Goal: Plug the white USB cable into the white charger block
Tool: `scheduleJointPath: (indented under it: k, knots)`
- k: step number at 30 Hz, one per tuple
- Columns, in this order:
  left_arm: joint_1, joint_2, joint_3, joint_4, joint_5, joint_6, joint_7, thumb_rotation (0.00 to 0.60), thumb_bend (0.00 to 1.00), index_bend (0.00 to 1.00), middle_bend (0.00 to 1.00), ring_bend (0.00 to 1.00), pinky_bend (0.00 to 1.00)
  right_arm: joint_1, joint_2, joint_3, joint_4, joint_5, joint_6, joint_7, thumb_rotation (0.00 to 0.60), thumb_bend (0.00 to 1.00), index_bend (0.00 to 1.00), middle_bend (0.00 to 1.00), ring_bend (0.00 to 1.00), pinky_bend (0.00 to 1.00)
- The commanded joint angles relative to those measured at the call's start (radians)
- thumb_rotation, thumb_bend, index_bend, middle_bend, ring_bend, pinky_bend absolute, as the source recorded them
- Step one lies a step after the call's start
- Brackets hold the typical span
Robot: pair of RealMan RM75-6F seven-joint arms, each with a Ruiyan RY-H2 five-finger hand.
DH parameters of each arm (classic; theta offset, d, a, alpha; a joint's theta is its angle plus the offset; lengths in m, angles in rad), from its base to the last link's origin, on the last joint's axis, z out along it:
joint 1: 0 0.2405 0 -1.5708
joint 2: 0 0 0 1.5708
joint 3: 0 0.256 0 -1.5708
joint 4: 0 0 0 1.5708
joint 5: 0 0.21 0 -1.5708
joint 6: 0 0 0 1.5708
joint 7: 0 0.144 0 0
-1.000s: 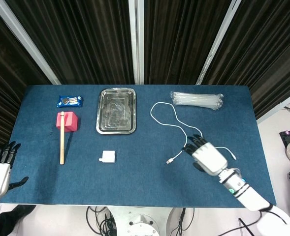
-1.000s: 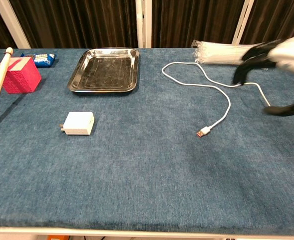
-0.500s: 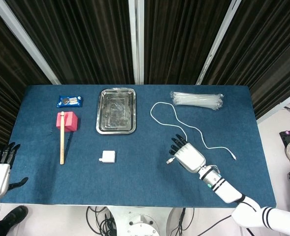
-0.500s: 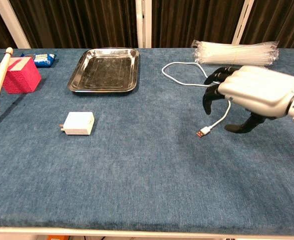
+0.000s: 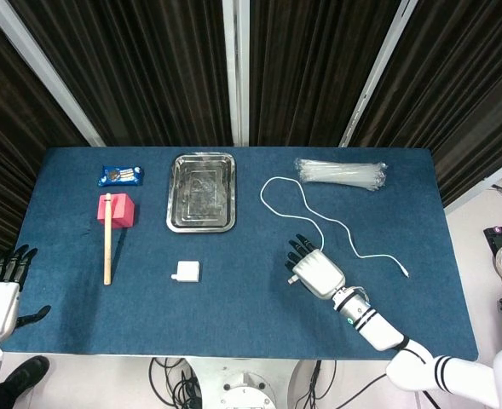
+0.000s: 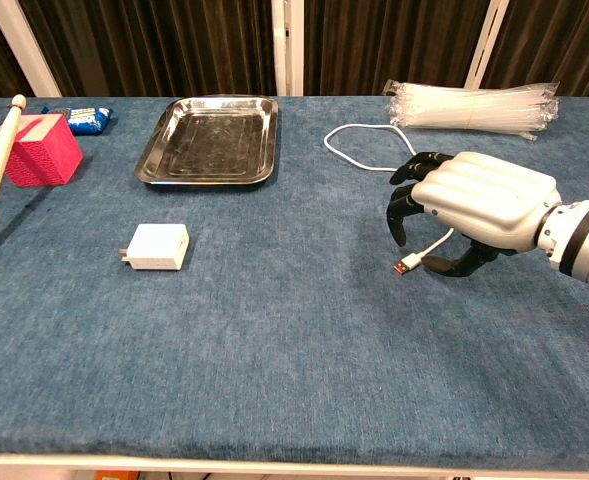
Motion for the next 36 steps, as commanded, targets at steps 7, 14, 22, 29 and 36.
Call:
scheduleJointPath:
  k: [7,14,22,29,36]
  knots:
    - [-0.002,-0.001,-0.001,0.005,0.000,-0.003,-0.006,0.600,0.10,0.07,0.03,0.00,0.00,0.009,-0.020,-0.011,0.016,0.019,-0.003,0.003,0.600,0.29,0.46,0.32,0.11,0.08]
    - [-0.002,-0.001,0.002,0.008,0.006,-0.002,-0.013,0.600,0.10,0.07,0.03,0.00,0.00,0.012,-0.030,-0.018,0.025,0.029,0.005,0.004,0.600,0.31,0.47,0.32,0.11,0.08]
    - [-0.001,-0.003,0.004,0.014,0.007,-0.004,-0.023,0.600,0.10,0.07,0.03,0.00,0.00,0.012,-0.034,-0.026,0.029,0.038,0.014,0.000,0.600,0.33,0.50,0.32,0.11,0.08]
    - [-0.003,-0.001,0.003,0.015,0.009,-0.005,-0.027,0.600,0.10,0.07,0.03,0.00,0.00,0.007,-0.012,-0.030,-0.008,0.037,0.037,-0.006,0.600,0.40,0.52,0.35,0.12,0.08]
    - [-0.010,0.004,0.003,0.005,0.018,-0.009,-0.021,0.600,0.10,0.07,0.03,0.00,0.00,0.001,0.039,-0.025,-0.069,0.033,0.070,-0.008,0.600,0.40,0.52,0.43,0.18,0.08]
